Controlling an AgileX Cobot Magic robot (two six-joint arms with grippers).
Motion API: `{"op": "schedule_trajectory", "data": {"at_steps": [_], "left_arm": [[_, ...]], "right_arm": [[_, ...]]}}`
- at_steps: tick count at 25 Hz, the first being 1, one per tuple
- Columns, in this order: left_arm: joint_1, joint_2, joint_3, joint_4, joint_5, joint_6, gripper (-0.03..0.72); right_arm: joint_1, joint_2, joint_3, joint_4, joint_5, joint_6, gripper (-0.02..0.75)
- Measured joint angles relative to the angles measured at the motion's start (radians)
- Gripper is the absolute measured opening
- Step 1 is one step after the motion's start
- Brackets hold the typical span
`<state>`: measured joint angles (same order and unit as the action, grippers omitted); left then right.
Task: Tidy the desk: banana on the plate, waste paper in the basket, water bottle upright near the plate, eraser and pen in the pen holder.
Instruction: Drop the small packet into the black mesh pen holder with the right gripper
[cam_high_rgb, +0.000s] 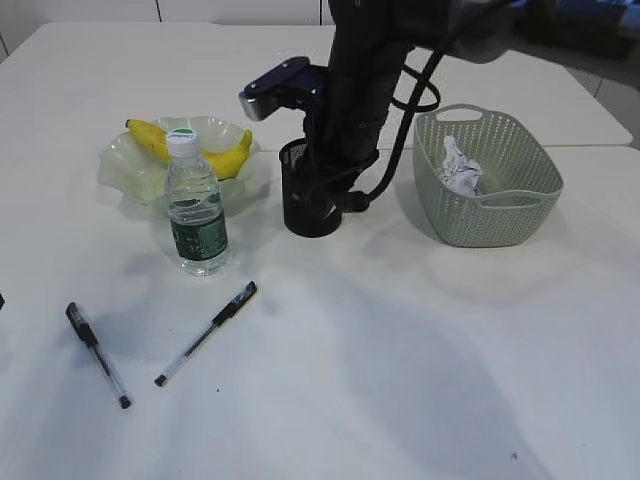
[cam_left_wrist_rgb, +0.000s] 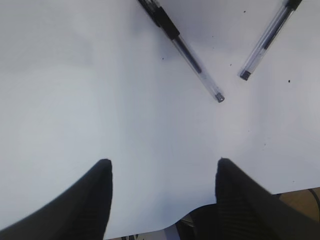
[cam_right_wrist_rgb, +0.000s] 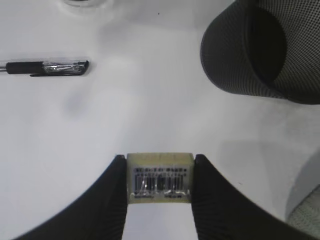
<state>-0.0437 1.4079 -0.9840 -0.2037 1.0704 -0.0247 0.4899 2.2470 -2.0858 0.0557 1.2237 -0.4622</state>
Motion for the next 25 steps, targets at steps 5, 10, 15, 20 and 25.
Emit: {"op": "schedule_trajectory", "data": {"at_steps": [5,10,15,20,25], "left_arm": [[0.000,0.000,0.000,0.000,0.003,0.000,0.452],[0.000,0.000,0.000,0.000,0.003,0.000,0.452],[0.000,0.000,0.000,0.000,0.003,0.000,0.452],[0.000,0.000,0.000,0.000,0.003,0.000,0.452],[0.000,0.000,0.000,0.000,0.003,0.000,0.452]], "right_arm": [[0.000,-0.047,0.000,-0.016,0.006,0.016,0.289],[0.000,-0.050,0.000,-0.037,-0.062,0.060,0.288],[0.000,-0.050,0.000,-0.040,-0.216,0.103,0.288],[0.000,-0.050,0.000,-0.077,-0.345,0.159,0.288],[-0.015,-0.017,0.000,-0.109,-0.392,0.208,0.288]]}}
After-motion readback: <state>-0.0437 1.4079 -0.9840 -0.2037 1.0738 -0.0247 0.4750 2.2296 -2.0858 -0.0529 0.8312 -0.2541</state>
